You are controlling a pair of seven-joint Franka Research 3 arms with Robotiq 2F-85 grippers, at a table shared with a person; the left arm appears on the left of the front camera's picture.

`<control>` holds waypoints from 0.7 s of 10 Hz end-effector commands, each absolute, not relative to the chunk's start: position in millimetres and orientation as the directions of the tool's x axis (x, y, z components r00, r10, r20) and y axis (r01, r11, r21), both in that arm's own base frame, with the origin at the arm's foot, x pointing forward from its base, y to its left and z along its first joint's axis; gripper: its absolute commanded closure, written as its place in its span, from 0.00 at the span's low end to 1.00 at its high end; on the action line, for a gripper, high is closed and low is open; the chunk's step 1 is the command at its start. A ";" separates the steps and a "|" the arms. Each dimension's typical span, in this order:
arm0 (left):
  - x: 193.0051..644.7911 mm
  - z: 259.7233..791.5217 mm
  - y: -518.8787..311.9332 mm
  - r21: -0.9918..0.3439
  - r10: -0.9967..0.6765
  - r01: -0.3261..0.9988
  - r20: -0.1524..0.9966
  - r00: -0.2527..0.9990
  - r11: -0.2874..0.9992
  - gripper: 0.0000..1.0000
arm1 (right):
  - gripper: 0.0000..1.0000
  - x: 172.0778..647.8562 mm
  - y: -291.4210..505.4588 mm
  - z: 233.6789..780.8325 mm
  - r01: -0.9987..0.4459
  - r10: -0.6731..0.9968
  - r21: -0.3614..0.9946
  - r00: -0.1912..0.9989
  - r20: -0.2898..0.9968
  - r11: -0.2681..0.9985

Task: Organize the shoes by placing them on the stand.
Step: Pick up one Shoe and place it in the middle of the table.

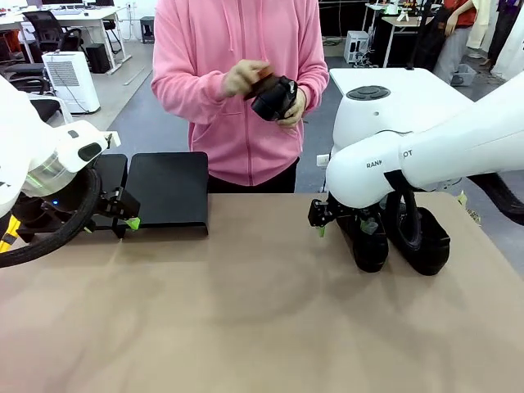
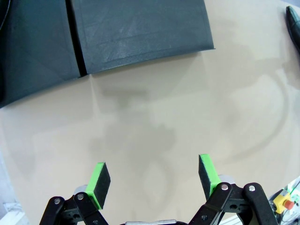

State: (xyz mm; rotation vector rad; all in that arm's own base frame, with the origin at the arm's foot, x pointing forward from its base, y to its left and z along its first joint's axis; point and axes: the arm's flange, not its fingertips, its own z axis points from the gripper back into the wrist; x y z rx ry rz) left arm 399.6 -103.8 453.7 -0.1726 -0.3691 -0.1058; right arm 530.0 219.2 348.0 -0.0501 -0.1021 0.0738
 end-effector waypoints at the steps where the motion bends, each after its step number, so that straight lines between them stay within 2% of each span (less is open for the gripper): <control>1: 399.4 453.1 -102.9 -0.166 -0.059 0.128 0.367 0.928 0.978 0.03 | 0.00 539.9 215.9 353.0 -0.048 0.054 -0.068 0.994 0.092 0.997; 2: 399.4 453.1 -102.9 -0.166 -0.059 0.128 0.367 0.928 0.978 0.03 | 0.09 540.7 212.7 353.1 -0.047 0.055 -0.087 0.994 0.092 0.995; 7: 399.4 453.1 -102.9 -0.166 -0.059 0.128 0.367 0.928 0.978 0.03 | 1.00 548.1 203.1 349.9 -0.025 0.033 -0.113 0.997 0.067 0.993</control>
